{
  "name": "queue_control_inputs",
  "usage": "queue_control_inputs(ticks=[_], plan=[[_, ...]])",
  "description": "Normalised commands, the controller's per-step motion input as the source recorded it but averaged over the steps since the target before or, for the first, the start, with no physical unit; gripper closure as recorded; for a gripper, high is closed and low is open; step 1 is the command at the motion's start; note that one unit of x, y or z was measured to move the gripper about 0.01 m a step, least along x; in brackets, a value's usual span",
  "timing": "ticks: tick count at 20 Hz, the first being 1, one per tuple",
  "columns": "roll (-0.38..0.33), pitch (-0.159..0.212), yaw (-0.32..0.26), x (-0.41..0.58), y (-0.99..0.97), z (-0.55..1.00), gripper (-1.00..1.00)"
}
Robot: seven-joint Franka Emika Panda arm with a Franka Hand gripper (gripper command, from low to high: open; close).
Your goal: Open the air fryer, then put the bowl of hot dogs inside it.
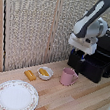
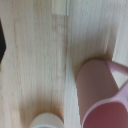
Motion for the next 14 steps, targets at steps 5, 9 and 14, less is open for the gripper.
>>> queue_control_inputs(ticks=[5,9,14], plan=[[0.048,0.085,0.251,0.365,0.26,0.29,-1.0],[0.107,0.065,0.262,0.355,0.21,0.11,-1.0],[0.134,0.063,0.226,0.338,0.31,0.01,-1.0]])
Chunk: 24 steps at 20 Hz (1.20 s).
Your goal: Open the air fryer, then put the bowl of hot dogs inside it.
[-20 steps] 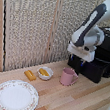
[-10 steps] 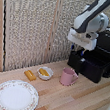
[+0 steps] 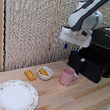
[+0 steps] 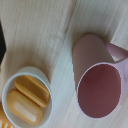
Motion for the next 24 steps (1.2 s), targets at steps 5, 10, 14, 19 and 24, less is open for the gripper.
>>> queue_control_inputs(ticks=[5,10,14,19,24], plan=[[0.103,0.045,0.171,0.269,0.51,-0.02,-1.0],[0.06,0.118,0.149,0.133,0.6,-0.13,-1.0],[-0.01,0.213,0.192,-0.013,0.45,-0.18,-1.0],[-0.068,0.133,0.256,0.094,0.0,-0.24,-1.0],[-0.064,0.056,0.311,0.067,-0.17,-0.21,-1.0]])
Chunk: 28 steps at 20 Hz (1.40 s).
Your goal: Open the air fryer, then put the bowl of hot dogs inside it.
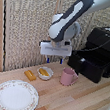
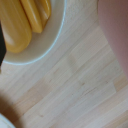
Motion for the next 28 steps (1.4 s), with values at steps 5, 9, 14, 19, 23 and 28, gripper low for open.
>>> queue_control_inputs(ticks=[5,9,14,19,23,28], plan=[[-0.08,0.034,0.322,0.02,-0.22,-0.16,-1.0],[-0.085,0.017,0.322,0.038,-0.25,-0.16,-1.0],[-0.046,-0.004,0.274,0.266,-0.24,-0.25,-1.0],[-0.004,-0.063,0.159,0.328,-0.24,-0.26,-1.0],[0.0,-0.06,0.051,0.308,-0.28,-0.12,-1.0],[0.04,-0.002,0.009,0.049,-0.17,-0.03,1.0]])
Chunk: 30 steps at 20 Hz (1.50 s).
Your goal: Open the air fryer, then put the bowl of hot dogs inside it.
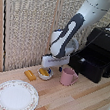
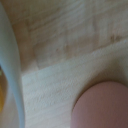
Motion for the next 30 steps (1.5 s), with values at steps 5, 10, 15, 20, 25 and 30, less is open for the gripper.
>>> queue_control_inputs(ticks=[5,10,15,20,25,30], plan=[[0.04,0.001,0.057,-0.006,-0.07,-0.03,1.0],[0.047,-0.033,0.014,0.022,-0.12,0.0,1.0],[0.054,-0.076,-0.007,0.0,-0.12,0.14,1.0],[0.076,-0.102,-0.078,-0.056,-0.04,0.73,1.0],[0.094,-0.059,-0.126,-0.026,-0.06,0.84,1.0],[0.043,-0.033,-0.193,0.104,-0.15,0.8,1.0]])
